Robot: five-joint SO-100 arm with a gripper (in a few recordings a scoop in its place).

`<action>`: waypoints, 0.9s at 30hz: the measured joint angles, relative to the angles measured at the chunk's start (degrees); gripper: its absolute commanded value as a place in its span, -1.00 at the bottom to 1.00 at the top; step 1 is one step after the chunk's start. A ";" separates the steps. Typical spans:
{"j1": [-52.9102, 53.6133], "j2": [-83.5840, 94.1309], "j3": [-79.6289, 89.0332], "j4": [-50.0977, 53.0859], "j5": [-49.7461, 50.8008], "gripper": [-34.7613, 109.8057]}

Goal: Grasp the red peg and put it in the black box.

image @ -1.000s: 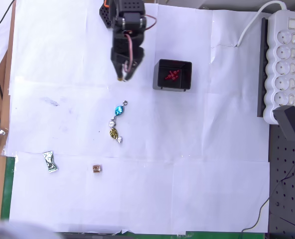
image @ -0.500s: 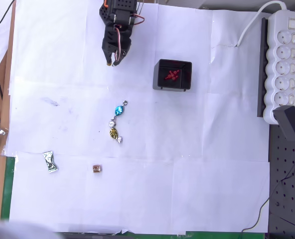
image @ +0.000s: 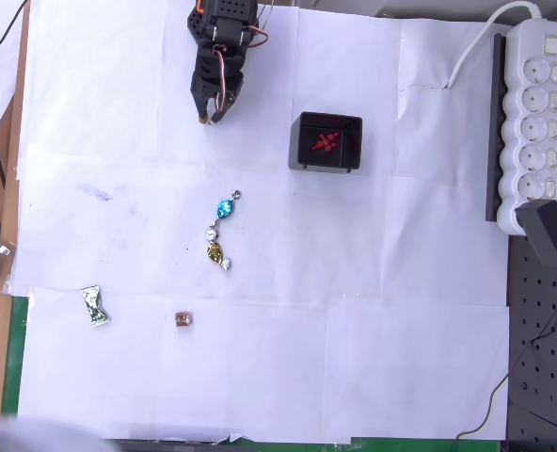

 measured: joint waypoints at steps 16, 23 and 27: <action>-6.42 -4.31 0.00 11.25 -7.73 -0.50; -7.73 -4.39 0.00 11.25 -6.94 -0.50; -7.73 -4.39 0.00 11.25 -6.94 -0.50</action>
